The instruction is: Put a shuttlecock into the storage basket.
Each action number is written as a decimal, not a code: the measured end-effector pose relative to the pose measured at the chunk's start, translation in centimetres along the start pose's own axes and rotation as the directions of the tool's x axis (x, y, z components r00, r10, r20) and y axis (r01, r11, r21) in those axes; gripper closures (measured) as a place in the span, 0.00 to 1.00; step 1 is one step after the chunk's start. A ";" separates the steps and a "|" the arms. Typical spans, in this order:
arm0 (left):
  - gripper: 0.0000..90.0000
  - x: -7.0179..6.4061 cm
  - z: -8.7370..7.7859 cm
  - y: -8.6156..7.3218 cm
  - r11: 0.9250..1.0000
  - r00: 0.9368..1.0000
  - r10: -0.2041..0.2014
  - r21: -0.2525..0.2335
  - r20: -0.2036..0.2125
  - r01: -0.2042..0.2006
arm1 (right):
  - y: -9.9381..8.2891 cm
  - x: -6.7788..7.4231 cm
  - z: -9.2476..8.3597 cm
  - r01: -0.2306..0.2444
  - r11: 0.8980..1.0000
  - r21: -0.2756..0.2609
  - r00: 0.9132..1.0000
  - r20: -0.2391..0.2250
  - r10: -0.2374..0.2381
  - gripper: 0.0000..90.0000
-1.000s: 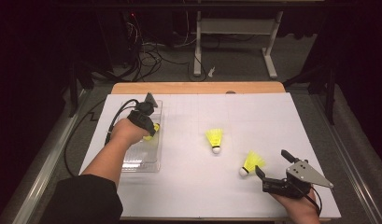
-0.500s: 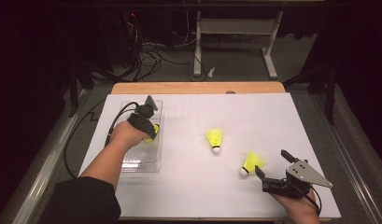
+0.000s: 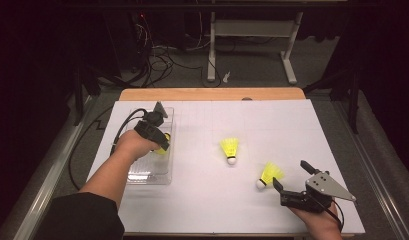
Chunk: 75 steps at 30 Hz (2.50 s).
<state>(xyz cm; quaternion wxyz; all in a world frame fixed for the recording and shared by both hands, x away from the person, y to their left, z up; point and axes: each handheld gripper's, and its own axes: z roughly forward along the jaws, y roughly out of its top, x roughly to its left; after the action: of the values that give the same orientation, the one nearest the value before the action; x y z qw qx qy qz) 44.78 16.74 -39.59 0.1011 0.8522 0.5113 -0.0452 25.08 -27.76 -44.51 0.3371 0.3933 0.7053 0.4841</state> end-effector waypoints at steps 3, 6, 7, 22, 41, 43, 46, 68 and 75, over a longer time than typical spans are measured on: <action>0.57 -0.1 -0.3 -0.2 1.000 1.000 -0.001 0.001 0.002 0.001 | 0.0 0.0 0.0 0.000 1.000 -0.001 1.000 0.001 0.000 0.00; 0.54 -0.1 -0.9 -0.4 1.000 1.000 -0.010 -0.008 0.001 0.010 | 0.0 0.0 0.0 -0.001 1.000 -0.001 1.000 0.001 0.001 0.00; 0.53 -0.1 -1.0 -0.5 1.000 1.000 -0.014 -0.010 -0.001 0.014 | 0.0 0.0 0.0 -0.001 1.000 -0.001 1.000 0.001 0.001 0.00; 0.26 -0.2 -3.0 -2.1 1.000 0.999 -0.024 0.003 -0.023 0.024 | 0.1 0.1 0.0 0.002 1.000 -0.002 1.000 0.001 -0.002 0.00; 0.02 -1.2 -4.2 -3.8 0.999 0.999 0.030 0.031 -0.033 -0.029 | 0.0 0.1 0.0 -0.001 1.000 0.001 1.000 0.001 0.001 0.00; 0.01 -1.4 -4.3 -4.0 0.999 0.999 0.032 0.029 -0.032 -0.032 | 0.0 0.1 -0.1 -0.001 1.000 0.001 1.000 0.002 0.001 0.00; 0.01 -1.6 -4.5 -4.3 0.999 0.999 0.028 0.031 -0.032 -0.027 | 0.0 0.1 -0.1 -0.001 1.000 0.002 1.000 0.003 0.001 0.00; 0.01 -3.7 -5.2 -7.1 0.996 0.996 0.084 0.025 -0.043 -0.083 | -0.1 0.1 -0.1 0.006 1.000 0.009 1.000 0.007 -0.006 0.00; 0.01 -4.7 -5.1 -7.6 0.993 0.992 0.119 0.027 -0.039 -0.118 | -0.2 0.0 -0.1 0.004 1.000 0.013 1.000 0.008 -0.004 0.00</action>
<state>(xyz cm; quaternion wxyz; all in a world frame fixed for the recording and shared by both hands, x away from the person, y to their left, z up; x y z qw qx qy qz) 35.73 17.21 -34.76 0.0829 0.8829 0.4612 -0.0283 24.97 -27.80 -44.66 0.3383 0.3960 0.7078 0.4772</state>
